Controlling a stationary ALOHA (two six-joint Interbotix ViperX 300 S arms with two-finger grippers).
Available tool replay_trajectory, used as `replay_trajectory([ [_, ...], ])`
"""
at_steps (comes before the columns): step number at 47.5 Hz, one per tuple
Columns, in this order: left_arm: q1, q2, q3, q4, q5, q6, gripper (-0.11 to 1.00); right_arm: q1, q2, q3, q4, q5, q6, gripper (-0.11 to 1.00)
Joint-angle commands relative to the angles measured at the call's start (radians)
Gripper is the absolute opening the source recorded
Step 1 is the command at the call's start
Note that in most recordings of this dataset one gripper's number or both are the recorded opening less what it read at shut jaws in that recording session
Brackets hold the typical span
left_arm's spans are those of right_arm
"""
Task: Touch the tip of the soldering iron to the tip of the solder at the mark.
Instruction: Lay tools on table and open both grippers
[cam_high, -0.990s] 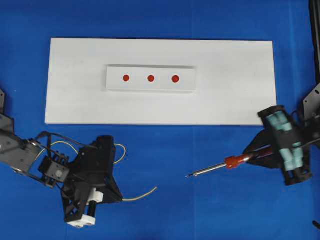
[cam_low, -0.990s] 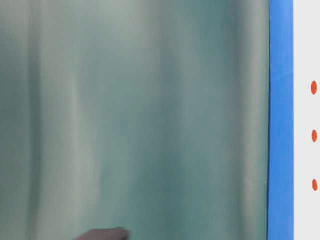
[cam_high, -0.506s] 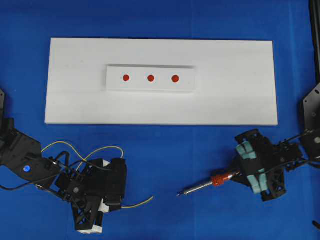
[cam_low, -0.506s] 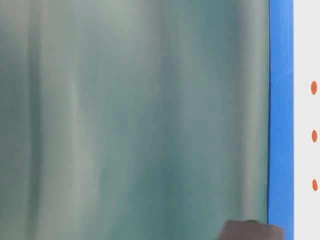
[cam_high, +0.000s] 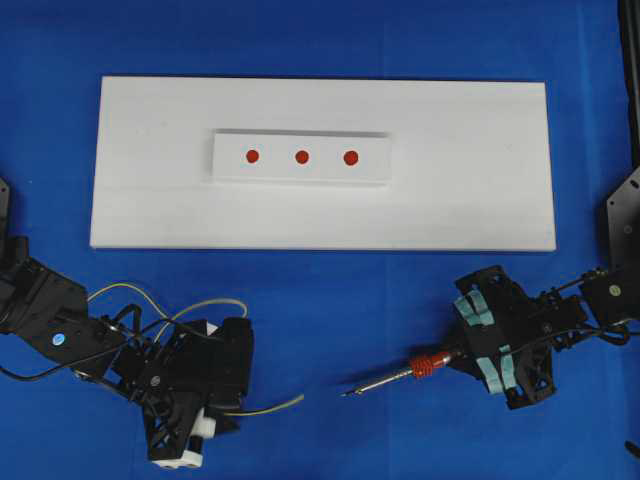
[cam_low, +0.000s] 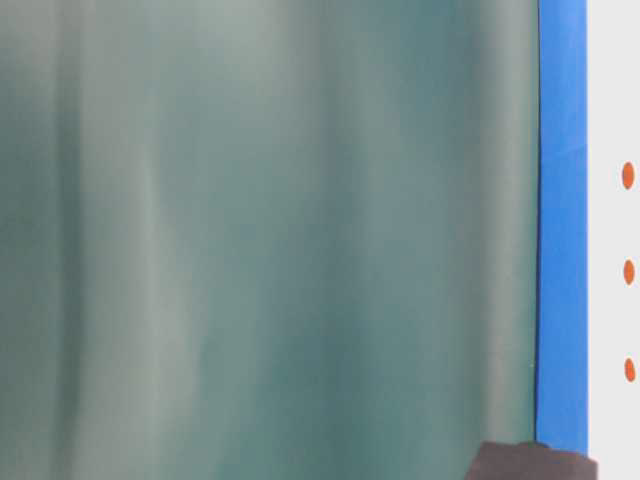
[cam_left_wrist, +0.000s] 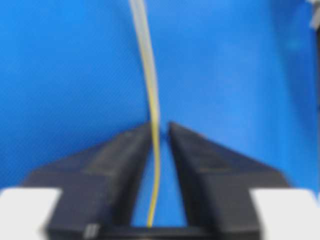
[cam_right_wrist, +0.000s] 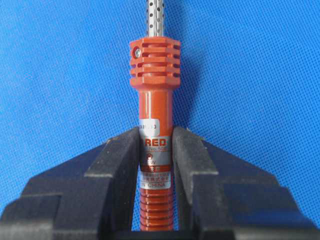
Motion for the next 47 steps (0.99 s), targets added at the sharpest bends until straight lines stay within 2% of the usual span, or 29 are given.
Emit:
replay_trajectory([
  [1,0.012,-0.029,0.003,0.003,0.04,0.0,0.38,0.003,-0.006,-0.014,0.003,-0.005,0.0,0.07],
  [4,0.014,-0.035,0.005,0.003,0.06,0.0,0.55,0.003,-0.005,-0.015,0.003,-0.006,0.002,0.09],
  [6,0.015,-0.04,0.005,0.003,0.075,0.002,0.67,0.003,-0.005,-0.015,0.003,-0.005,0.003,0.16],
  [8,0.015,-0.048,0.005,0.003,0.087,0.002,0.72,0.002,-0.005,-0.018,0.003,-0.003,0.003,0.26],
  [17,0.015,-0.123,0.011,0.005,0.156,0.003,0.7,-0.009,-0.048,-0.023,0.0,0.026,-0.003,0.82],
  [20,0.015,-0.152,0.012,0.005,0.178,0.003,0.7,-0.014,-0.08,-0.02,-0.003,0.043,-0.005,0.93],
  [26,0.014,-0.209,0.006,0.006,0.212,0.006,0.7,-0.017,-0.156,-0.021,-0.014,0.098,-0.008,0.88],
  [34,0.02,-0.272,-0.002,0.009,0.236,0.037,0.7,-0.018,-0.316,-0.041,-0.055,0.235,-0.008,0.89],
  [47,0.066,-0.39,-0.011,0.011,0.247,0.215,0.7,-0.061,-0.604,-0.048,-0.143,0.379,-0.008,0.89],
])
